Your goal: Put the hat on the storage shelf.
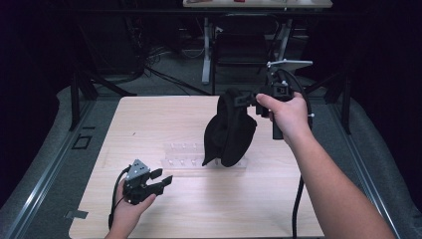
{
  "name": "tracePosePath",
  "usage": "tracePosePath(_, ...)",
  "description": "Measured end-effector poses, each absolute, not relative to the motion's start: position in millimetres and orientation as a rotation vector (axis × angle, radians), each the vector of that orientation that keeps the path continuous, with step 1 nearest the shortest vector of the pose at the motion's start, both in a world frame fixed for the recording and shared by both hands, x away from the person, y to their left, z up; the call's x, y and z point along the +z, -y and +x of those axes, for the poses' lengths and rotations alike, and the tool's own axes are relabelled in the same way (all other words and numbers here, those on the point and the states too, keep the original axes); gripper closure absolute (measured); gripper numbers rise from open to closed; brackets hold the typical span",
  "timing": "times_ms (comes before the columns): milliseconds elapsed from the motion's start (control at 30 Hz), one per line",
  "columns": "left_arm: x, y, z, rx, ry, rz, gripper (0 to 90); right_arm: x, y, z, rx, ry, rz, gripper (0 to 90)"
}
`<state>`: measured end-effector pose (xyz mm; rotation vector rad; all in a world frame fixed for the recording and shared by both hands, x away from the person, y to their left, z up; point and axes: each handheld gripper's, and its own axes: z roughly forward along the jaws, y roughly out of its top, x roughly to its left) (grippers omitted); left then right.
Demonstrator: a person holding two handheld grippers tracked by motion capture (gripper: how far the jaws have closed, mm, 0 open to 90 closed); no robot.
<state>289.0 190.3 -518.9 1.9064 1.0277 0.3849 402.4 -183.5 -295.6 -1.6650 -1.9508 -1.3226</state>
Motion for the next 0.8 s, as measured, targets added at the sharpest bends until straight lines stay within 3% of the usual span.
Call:
tracePosePath(533, -512.0, -175.3, 292.6, 0.383, -0.985, 1.919, 50.5, -300.6, 175.5, 408.1, -1.329, 1.949, -1.666, 88.2)
tracePosePath(800, -507.6, -166.9, 294.6, 0.374, -0.959, 1.937, 54.4, -300.6, 170.6, 406.8, -1.330, 1.961, -1.651, 88.1)
